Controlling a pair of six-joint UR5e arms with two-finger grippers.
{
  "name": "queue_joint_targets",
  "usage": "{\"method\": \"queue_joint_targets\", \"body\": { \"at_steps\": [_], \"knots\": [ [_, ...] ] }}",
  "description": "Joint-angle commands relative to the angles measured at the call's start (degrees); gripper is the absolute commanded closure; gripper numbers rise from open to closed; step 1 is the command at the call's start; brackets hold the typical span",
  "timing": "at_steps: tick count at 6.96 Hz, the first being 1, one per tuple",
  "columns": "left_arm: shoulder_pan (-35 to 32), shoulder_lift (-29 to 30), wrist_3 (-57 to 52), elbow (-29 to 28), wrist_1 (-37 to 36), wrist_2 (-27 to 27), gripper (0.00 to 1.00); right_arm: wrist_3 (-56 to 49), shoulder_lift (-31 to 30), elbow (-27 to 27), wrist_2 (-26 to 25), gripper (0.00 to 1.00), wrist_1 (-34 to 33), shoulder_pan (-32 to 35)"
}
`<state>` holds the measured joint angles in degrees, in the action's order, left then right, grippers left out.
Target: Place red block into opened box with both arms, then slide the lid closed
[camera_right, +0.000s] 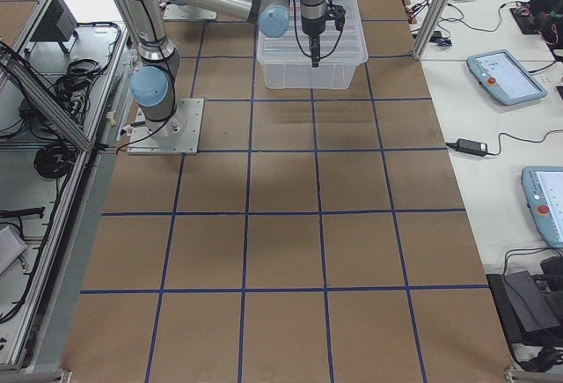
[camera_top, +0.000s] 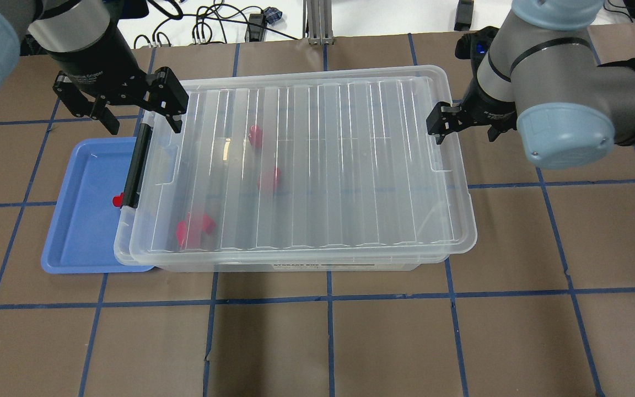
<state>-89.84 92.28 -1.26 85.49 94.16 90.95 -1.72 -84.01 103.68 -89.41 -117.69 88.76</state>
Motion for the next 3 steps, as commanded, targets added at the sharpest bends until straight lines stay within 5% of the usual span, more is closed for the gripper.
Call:
{"method": "queue_joint_targets", "body": {
  "at_steps": [1,3],
  "knots": [
    [0.54,1.23,-3.98,0.9,-0.55,0.37,0.0,-0.3,1.66,0.38,-0.23,0.0,-2.45,-0.17],
    [4.47,2.81,-6.28,0.9,-0.91,-0.06,0.0,-0.04,2.89,0.03,-0.58,0.0,-2.54,-0.08]
  ]
}}
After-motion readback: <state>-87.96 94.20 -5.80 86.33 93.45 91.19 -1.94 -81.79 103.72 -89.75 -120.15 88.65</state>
